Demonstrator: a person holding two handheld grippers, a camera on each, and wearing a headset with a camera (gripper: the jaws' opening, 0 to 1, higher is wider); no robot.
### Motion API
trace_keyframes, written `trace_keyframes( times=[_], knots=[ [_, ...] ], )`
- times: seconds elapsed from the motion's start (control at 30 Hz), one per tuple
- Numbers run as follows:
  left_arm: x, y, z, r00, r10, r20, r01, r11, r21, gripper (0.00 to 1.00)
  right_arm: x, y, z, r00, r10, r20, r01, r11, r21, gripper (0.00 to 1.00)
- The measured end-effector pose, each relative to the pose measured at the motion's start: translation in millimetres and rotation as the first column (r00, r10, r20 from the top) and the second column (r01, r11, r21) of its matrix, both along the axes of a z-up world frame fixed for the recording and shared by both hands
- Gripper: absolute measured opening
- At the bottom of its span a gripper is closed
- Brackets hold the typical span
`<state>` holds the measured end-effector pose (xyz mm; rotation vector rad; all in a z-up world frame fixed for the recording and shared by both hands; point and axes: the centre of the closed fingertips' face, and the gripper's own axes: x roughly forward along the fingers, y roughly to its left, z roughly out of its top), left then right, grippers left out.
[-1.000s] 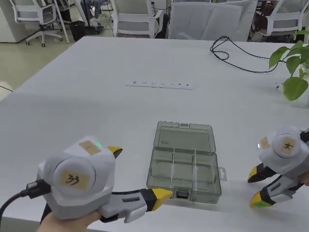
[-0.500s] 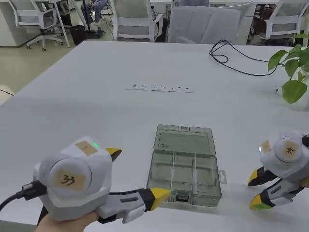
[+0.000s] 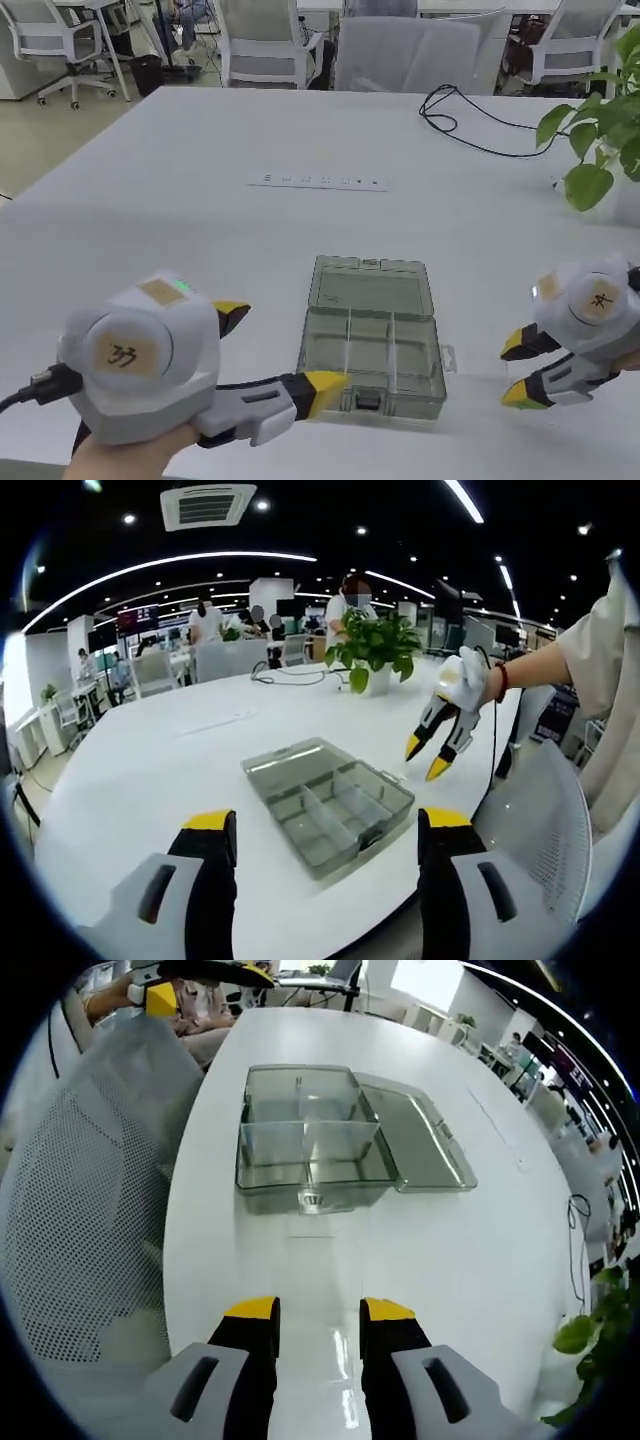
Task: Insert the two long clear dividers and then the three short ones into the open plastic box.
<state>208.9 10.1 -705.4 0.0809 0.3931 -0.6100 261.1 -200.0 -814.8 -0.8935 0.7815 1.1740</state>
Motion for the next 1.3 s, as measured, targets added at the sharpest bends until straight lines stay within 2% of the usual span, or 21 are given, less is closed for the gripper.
trace_keyframes(
  times=[0.2,0.33,0.5,0.67,0.87,1.03,1.13,1.3],
  knots=[
    [-3.2,-10.8,0.6,0.999,-0.019,-0.041,0.014,0.994,-0.111,0.66,-1.0,9.0,24.4,0.998,0.01,0.065,-0.012,0.999,0.032,0.32],
    [-4.1,-18.5,2.4,0.997,-0.039,-0.065,0.026,0.981,-0.191,0.6,-4.1,21.3,38.6,0.994,0.029,0.102,-0.035,0.998,0.061,0.32],
    [-4.6,-27.0,4.3,0.993,-0.071,-0.098,0.041,0.961,-0.275,0.53,-9.3,44.3,55.6,0.987,0.063,0.145,-0.078,0.991,0.105,0.32],
    [-4.6,-35.6,5.8,0.984,-0.109,-0.143,0.05,0.929,-0.366,0.45,-16.7,70.4,71.7,0.977,0.107,0.182,-0.134,0.98,0.144,0.32],
    [-3.1,-40.7,4.4,0.973,-0.134,-0.187,0.043,0.905,-0.424,0.37,-25.5,93.5,82.2,0.965,0.157,0.208,-0.193,0.967,0.168,0.32],
    [-4.1,-44.1,4.2,0.961,-0.156,-0.227,0.027,0.873,-0.487,0.31,-33.1,110.2,86.5,0.954,0.197,0.225,-0.238,0.956,0.172,0.32],
    [-5.9,-46.6,2.4,0.956,-0.171,-0.237,0.03,0.864,-0.502,0.25,-37.2,118.4,88.8,0.949,0.213,0.233,-0.257,0.949,0.18,0.32],
    [-8.3,-49.5,-2.5,0.948,-0.182,-0.262,0.025,0.86,-0.509,0.23,-42.3,130.1,91.9,0.941,0.234,0.246,-0.283,0.94,0.189,0.32]
  ],
)
